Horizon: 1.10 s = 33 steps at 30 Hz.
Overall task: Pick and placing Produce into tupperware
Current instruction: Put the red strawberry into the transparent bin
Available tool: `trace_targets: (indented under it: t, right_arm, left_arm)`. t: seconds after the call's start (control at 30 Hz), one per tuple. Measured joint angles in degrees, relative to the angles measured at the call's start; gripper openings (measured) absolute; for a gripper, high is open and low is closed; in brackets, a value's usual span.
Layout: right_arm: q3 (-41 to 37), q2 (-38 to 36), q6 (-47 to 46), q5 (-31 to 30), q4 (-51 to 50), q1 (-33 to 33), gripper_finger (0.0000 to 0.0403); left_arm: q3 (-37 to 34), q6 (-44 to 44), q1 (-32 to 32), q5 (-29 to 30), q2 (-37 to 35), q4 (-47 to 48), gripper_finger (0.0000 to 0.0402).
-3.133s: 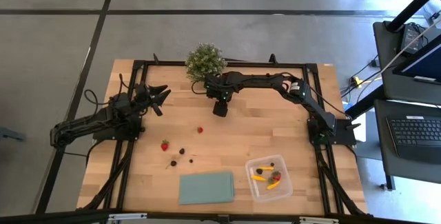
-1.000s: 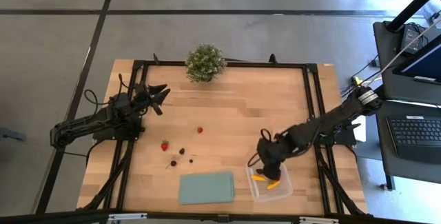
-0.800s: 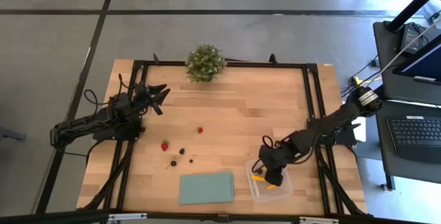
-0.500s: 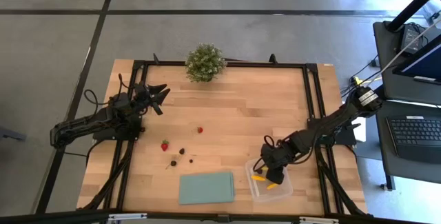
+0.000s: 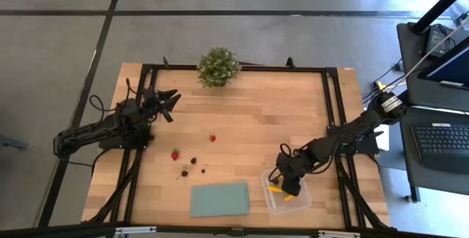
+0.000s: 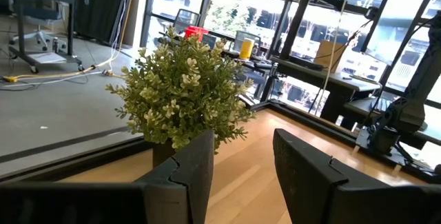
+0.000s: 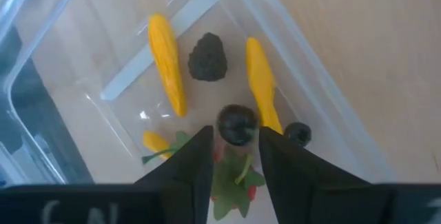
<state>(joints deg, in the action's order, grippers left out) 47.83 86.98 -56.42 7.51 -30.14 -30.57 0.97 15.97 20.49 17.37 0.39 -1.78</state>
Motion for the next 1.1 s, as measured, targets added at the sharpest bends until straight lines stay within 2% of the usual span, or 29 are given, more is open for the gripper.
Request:
trace_targets:
  t: [0.13, 0.27, 0.37, 0.5, 0.67, 0.77, 0.83, 0.93, 1.1]
  right_arm:
    - [0.0, -0.02, 0.49, 1.72, 0.67, 0.2, 0.0116]
    - [1.33, -0.02, 2.78, 10.77, -1.18, 1.99, 0.0116]
    - [4.24, -0.02, 5.51, 15.37, -4.14, 4.26, 0.0116]
    - [10.25, -0.02, 12.5, 16.81, -10.43, 8.06, 0.0116]
    - [20.23, -0.02, 22.8, 13.33, -19.06, 14.12, 0.0117]
    - [26.26, -0.04, 28.37, 8.59, -21.62, 17.32, 0.0117]
    - [29.74, -0.07, 31.92, 3.33, -21.33, 19.16, 0.0117]
    - [33.29, -0.09, 37.21, -3.28, -17.08, 22.02, 0.0117]
    - [34.47, -0.07, 45.32, -3.84, -2.76, 27.52, 0.0117]
  left_arm:
    - [0.0, 0.05, -0.02, 0.0, -0.01, 0.0, 0.0143]
    - [-0.01, 0.2, 0.0, -0.01, -0.01, 0.0, 0.0143]
    - [-0.02, 0.2, -0.02, -0.03, 0.0, 0.0, 0.0143]
    - [0.0, 0.2, 0.0, -0.03, -0.01, 0.0, 0.0143]
    - [-0.01, 0.17, -0.01, -0.05, 0.0, 0.0, 0.0143]
    - [0.0, 0.17, -0.02, -0.07, -0.01, 0.0, 0.0143]
    - [0.0, 0.17, 0.0, -0.07, -0.01, 0.0, 0.0143]
    - [0.0, 0.17, -0.01, -0.09, -0.01, 0.0, 0.0143]
    - [0.0, 0.37, -0.02, -0.09, -0.01, 0.02, 0.0143]
